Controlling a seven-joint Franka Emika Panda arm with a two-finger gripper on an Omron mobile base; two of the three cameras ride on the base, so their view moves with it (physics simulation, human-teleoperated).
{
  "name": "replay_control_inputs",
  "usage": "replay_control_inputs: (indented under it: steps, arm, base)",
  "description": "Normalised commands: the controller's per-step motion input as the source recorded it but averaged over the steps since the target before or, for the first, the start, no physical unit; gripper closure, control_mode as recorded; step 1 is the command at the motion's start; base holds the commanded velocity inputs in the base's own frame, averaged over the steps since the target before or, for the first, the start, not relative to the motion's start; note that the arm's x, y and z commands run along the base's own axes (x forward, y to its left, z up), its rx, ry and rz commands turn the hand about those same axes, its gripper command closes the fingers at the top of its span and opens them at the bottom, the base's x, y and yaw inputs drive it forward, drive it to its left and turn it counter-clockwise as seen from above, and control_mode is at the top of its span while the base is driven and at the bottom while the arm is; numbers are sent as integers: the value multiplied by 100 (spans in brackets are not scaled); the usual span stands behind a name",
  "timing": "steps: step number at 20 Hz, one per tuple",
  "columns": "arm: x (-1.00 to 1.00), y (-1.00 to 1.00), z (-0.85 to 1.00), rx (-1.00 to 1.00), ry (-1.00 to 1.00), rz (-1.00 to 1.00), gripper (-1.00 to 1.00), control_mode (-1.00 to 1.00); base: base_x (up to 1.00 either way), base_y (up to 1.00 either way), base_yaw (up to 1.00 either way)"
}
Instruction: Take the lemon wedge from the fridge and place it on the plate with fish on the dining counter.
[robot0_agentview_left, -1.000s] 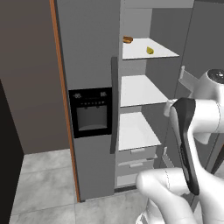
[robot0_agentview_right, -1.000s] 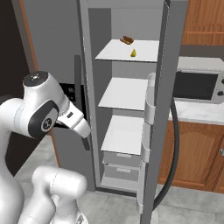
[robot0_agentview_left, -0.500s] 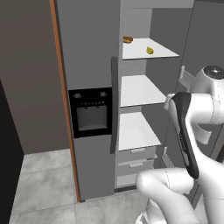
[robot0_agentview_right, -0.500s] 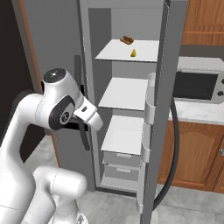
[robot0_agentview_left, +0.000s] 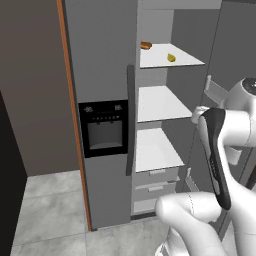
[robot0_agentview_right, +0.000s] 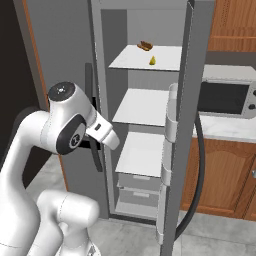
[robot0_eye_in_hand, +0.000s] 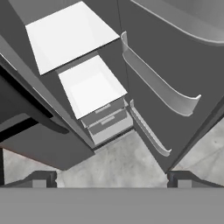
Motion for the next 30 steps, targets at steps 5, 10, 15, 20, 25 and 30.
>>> replay_control_inputs:
  steps: [5, 10, 15, 20, 25, 30]
  arm:
    - [-1, -5, 21, 0, -10, 0, -100, -100]
    - [0, 0, 0, 0, 0, 0, -100, -100]
    - [-2, 0, 0, 0, -4, 0, -100, -100]
    - [14, -15, -2, 0, -1, 0, -100, 100]
    - [0, 0, 0, 0, 0, 0, -100, 100]
    - [0, 0, 0, 0, 0, 0, -100, 100]
  base:
    - [0, 0, 0]
    - [0, 0, 0]
    - [0, 0, 0]
    - [5, -7, 0]
    - [44, -5, 0]
    - [54, 0, -1]
